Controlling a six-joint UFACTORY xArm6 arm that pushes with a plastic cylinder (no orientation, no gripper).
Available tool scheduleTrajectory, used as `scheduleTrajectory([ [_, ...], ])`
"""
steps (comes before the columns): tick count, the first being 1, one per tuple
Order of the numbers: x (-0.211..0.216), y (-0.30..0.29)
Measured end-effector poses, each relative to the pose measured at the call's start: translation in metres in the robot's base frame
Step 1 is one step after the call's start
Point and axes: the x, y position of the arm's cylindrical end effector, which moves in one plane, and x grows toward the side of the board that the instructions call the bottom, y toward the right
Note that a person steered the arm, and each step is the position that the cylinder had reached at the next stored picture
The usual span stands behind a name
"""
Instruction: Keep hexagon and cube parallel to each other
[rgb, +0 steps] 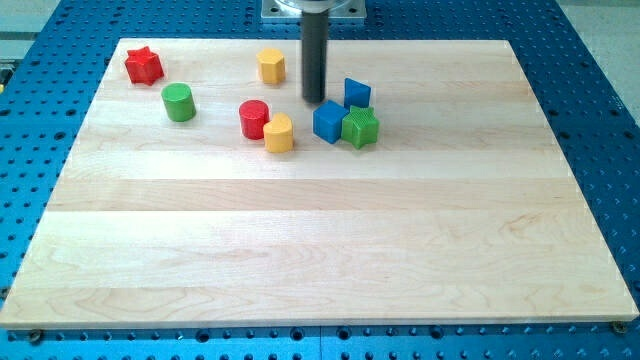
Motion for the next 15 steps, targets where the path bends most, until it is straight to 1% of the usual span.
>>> scheduleTrajectory([
  [1,-0.006,-0.002],
  [2,-0.01,0.008],
  [3,-0.018,-0.028],
  [4,-0.018,-0.079],
  [5,-0.054,-0.053],
  [6,-0.062,-0.04],
  [7,-0.073,-0.099],
  [8,-0.094,-0.035],
  [9,-0.101,-0.035],
  [10,-0.126,-0.005],
  [11,-0.087,0.004],
  [12,-0.073,-0.057],
  [13,-0.022,-0.049],
  [14,-0.033,0.037],
  [15,0.0,0.068],
])
